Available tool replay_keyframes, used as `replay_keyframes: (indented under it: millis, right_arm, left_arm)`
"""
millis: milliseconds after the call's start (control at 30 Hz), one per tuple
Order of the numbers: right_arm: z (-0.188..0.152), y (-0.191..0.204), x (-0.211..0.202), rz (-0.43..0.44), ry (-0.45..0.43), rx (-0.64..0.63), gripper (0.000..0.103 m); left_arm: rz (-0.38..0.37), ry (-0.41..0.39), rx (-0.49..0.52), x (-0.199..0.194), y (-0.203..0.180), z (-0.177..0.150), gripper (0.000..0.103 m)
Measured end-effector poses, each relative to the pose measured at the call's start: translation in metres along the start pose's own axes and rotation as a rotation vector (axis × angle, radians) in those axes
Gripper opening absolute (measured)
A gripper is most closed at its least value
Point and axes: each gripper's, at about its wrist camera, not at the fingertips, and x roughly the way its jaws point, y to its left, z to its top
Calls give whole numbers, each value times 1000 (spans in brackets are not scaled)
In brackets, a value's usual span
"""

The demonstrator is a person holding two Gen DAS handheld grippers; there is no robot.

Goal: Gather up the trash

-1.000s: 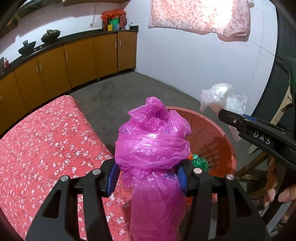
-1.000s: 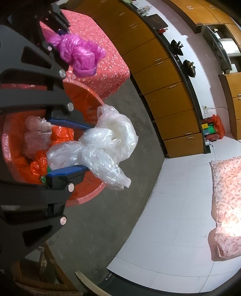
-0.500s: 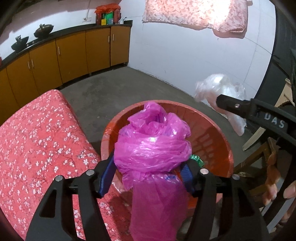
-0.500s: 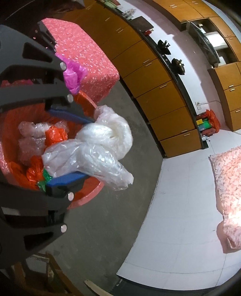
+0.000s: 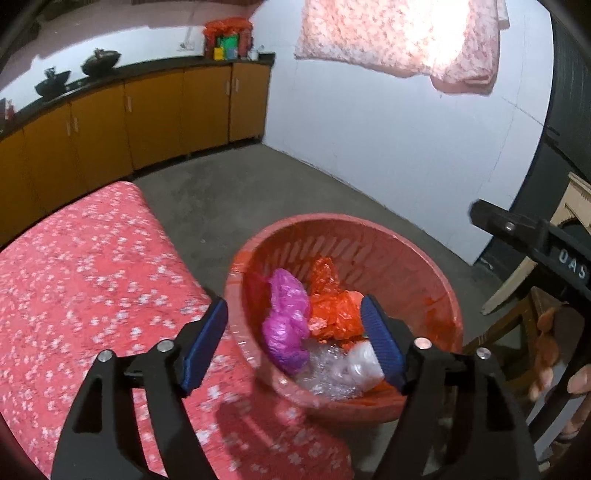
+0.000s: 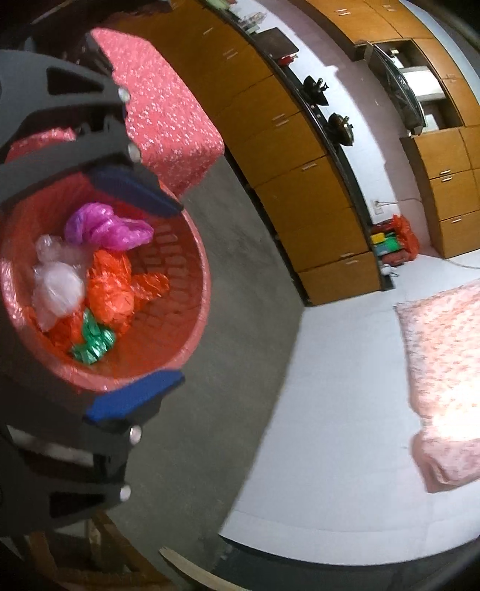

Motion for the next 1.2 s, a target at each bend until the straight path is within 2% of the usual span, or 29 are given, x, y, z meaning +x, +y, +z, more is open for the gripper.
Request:
replay_keyframes:
  millis: [100,233,433,567,833,1200]
  right_arm:
    - [-3,7,-23,-38,-80,-56,97]
    - [-9,16,-51,-21,-123,-62,99]
    - [-27,49,-91,-101,-143,-144,99]
    - [-42,67,-117,-36,-161,-161,99]
    - [-78,89,-158,26,-156,-172,99]
    - [-106,104,-191,32,-163,-212,99]
  left_arm:
    - [56,-54,1,-25,10,-7,87]
    - [143,-129,22,-62,23,-18,96]
    - [298,-233,41,-123,41,-44,101]
    - [359,-255,14,-151,49,-59,101]
    - [436,-298,-17,-190,53,-89,101]
    - [459,-322,-56,-220,57,-119,101]
